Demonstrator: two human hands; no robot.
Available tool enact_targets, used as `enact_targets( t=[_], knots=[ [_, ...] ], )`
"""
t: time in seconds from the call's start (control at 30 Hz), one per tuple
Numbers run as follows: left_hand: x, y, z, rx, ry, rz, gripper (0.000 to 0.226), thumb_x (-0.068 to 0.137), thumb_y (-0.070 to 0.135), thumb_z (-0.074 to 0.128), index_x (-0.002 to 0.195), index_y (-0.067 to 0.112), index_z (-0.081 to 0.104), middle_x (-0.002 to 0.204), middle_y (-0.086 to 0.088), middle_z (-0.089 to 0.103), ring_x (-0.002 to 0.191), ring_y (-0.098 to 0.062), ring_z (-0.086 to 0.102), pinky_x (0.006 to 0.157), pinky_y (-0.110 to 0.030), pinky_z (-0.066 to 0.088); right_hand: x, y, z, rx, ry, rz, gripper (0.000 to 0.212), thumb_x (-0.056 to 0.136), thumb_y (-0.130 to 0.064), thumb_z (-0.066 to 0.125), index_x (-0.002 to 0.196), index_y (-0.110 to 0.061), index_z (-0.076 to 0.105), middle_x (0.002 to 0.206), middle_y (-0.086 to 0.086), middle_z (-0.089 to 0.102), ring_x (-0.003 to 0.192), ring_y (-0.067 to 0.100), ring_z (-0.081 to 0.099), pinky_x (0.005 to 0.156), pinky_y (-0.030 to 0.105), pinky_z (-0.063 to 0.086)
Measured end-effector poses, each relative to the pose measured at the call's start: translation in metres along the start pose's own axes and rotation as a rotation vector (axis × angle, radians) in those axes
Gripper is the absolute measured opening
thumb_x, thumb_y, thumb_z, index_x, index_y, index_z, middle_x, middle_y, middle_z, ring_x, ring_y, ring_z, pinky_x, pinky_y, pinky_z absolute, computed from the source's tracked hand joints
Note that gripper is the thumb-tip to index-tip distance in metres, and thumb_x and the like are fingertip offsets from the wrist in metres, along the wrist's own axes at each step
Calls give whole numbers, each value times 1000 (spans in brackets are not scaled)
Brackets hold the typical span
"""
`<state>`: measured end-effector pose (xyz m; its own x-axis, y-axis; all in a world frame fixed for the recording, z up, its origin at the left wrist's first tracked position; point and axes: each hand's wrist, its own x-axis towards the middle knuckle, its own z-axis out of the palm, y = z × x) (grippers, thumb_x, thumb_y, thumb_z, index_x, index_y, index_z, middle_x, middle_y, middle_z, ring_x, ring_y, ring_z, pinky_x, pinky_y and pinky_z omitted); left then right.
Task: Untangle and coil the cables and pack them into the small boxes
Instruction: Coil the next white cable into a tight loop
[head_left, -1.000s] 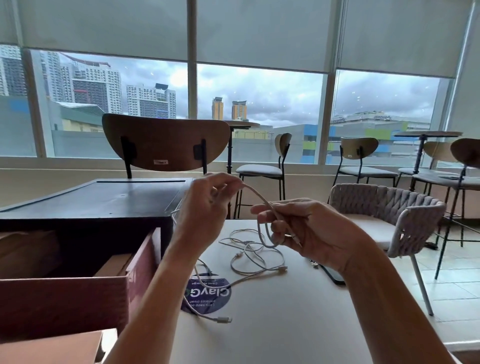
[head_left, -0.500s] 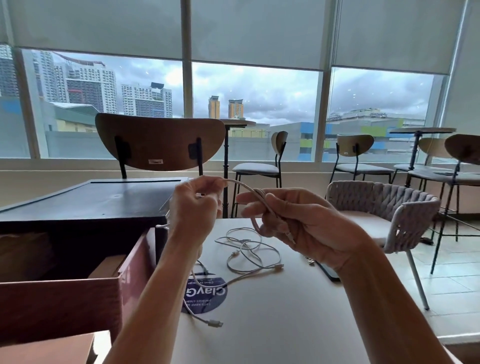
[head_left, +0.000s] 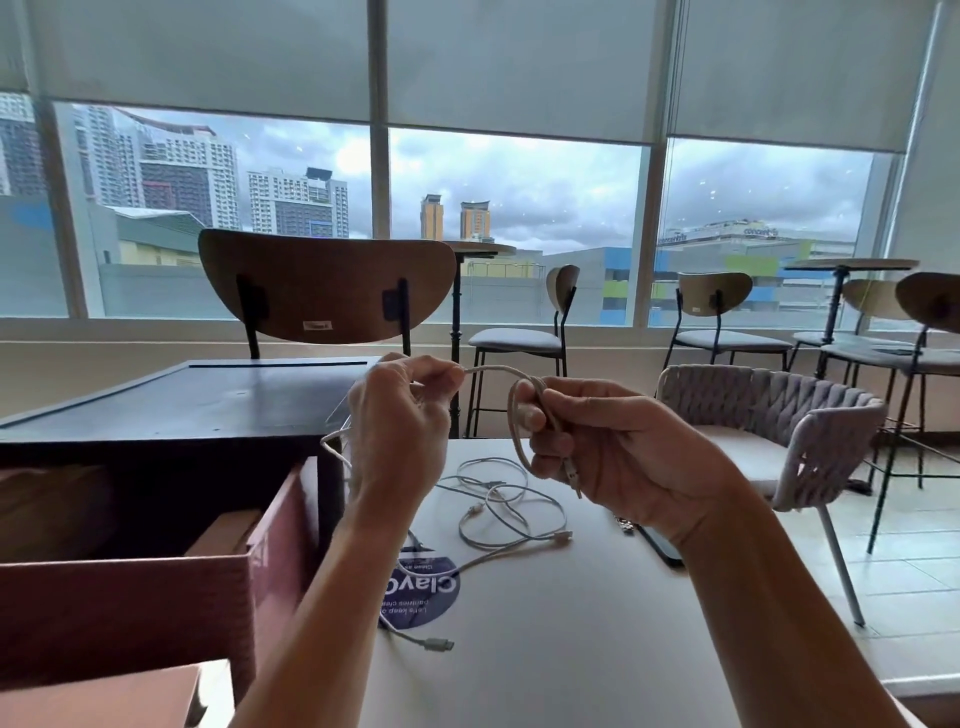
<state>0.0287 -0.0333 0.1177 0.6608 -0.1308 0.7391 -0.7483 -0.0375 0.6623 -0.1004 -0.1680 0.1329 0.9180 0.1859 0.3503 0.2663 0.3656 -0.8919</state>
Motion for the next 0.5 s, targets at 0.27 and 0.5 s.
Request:
enact_targets(
  t=[0.27, 0.5],
  knots=[
    [-7, 0, 0, 90, -178, 253, 15, 88, 18, 74, 102, 17, 77, 88, 13, 71, 81, 6, 65, 75, -3, 46, 2, -2, -2, 268, 62, -142, 35, 78, 7, 69, 112, 13, 64, 95, 18, 68, 76, 20, 69, 70, 28, 59],
    [-10, 4, 2, 153, -379, 352, 17, 89, 14, 71, 105, 14, 76, 91, 12, 71, 80, 11, 62, 74, -1, 44, 6, 1, -11, 360, 237, -241, 48, 61, 6, 78, 107, 13, 67, 97, 15, 71, 66, 15, 65, 62, 26, 57]
  ],
)
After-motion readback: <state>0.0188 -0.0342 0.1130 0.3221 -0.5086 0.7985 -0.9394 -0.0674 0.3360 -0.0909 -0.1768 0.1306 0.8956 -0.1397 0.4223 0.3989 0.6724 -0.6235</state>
